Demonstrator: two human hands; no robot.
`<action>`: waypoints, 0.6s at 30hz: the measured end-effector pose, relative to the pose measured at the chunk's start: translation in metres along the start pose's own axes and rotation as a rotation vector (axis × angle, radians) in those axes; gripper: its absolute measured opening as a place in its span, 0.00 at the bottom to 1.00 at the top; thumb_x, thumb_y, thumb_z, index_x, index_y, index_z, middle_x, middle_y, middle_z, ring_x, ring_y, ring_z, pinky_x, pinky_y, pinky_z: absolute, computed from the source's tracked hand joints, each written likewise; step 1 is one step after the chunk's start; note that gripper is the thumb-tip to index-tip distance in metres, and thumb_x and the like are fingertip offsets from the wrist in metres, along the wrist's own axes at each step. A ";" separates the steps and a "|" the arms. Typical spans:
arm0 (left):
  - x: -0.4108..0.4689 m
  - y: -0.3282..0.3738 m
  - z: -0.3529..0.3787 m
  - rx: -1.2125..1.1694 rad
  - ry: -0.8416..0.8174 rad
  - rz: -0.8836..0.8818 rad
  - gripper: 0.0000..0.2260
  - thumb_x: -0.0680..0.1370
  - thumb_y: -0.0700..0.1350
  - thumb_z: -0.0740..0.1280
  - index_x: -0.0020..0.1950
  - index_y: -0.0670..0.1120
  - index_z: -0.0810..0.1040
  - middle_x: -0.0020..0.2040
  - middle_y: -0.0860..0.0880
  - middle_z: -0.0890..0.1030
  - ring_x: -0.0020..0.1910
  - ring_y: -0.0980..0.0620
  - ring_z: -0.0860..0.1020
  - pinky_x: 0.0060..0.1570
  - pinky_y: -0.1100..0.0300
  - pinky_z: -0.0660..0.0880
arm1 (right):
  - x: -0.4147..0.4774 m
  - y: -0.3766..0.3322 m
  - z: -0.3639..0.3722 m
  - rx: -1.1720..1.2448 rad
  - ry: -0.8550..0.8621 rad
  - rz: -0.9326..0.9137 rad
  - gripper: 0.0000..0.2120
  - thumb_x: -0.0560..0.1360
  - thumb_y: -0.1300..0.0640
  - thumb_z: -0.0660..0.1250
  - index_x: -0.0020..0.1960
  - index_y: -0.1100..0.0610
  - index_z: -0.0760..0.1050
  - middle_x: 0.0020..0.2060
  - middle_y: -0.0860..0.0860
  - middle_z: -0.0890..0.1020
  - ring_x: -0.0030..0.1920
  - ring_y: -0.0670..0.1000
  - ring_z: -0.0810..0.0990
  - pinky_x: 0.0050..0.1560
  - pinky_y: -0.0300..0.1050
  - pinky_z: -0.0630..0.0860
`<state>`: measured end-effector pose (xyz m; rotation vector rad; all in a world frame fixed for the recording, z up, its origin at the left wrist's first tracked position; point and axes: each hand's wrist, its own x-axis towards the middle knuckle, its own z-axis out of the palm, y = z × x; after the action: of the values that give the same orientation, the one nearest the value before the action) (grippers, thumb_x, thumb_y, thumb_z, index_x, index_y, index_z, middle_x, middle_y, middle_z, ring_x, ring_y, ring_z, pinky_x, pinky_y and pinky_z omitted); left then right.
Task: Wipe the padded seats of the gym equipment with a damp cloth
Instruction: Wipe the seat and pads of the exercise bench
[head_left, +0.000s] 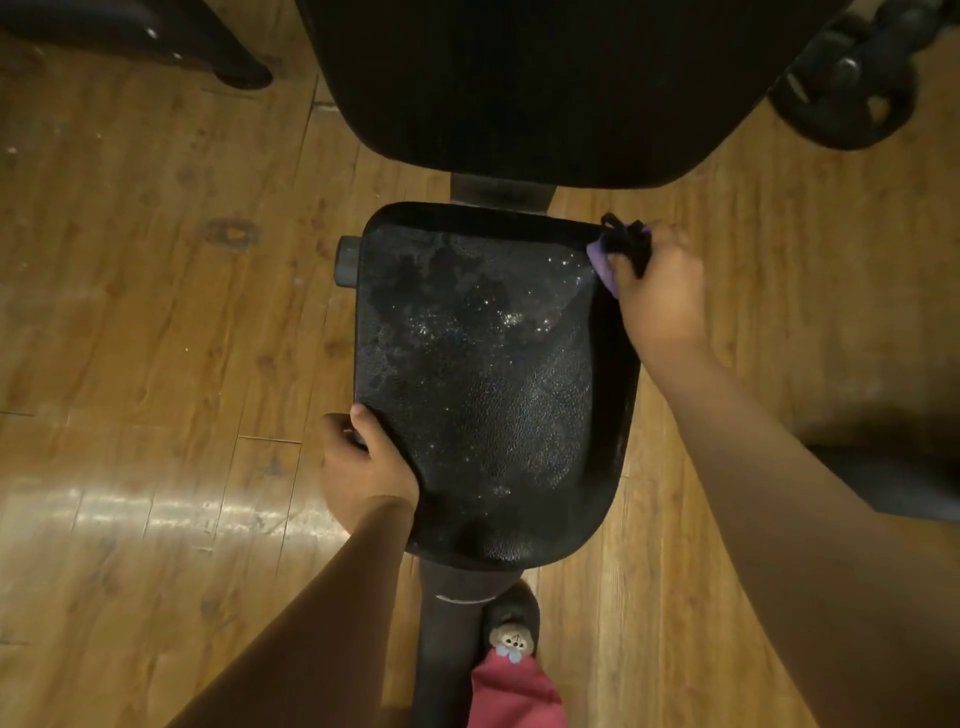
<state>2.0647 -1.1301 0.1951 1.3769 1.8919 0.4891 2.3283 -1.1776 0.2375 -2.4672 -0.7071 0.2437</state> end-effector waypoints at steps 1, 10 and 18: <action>0.000 0.001 0.000 0.003 -0.002 -0.002 0.12 0.83 0.50 0.53 0.48 0.44 0.68 0.35 0.55 0.69 0.35 0.50 0.68 0.32 0.57 0.60 | 0.001 -0.001 0.001 0.017 -0.005 0.015 0.15 0.77 0.53 0.66 0.60 0.61 0.74 0.56 0.52 0.77 0.55 0.49 0.77 0.55 0.45 0.76; 0.003 -0.004 0.001 -0.009 -0.014 0.000 0.12 0.83 0.52 0.53 0.48 0.45 0.68 0.37 0.51 0.72 0.40 0.45 0.71 0.38 0.56 0.62 | 0.003 0.001 -0.010 0.069 -0.077 0.046 0.23 0.82 0.42 0.50 0.55 0.55 0.78 0.46 0.52 0.78 0.48 0.49 0.76 0.43 0.39 0.67; 0.003 -0.007 0.002 -0.030 -0.003 0.043 0.22 0.76 0.59 0.49 0.50 0.42 0.71 0.41 0.47 0.75 0.41 0.46 0.72 0.39 0.56 0.62 | 0.008 0.005 -0.008 -0.065 -0.132 -0.101 0.22 0.73 0.45 0.70 0.63 0.55 0.75 0.56 0.51 0.76 0.51 0.45 0.75 0.49 0.30 0.68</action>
<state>2.0611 -1.1297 0.1880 1.4000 1.8489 0.5345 2.3400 -1.1811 0.2413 -2.4850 -0.9059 0.3534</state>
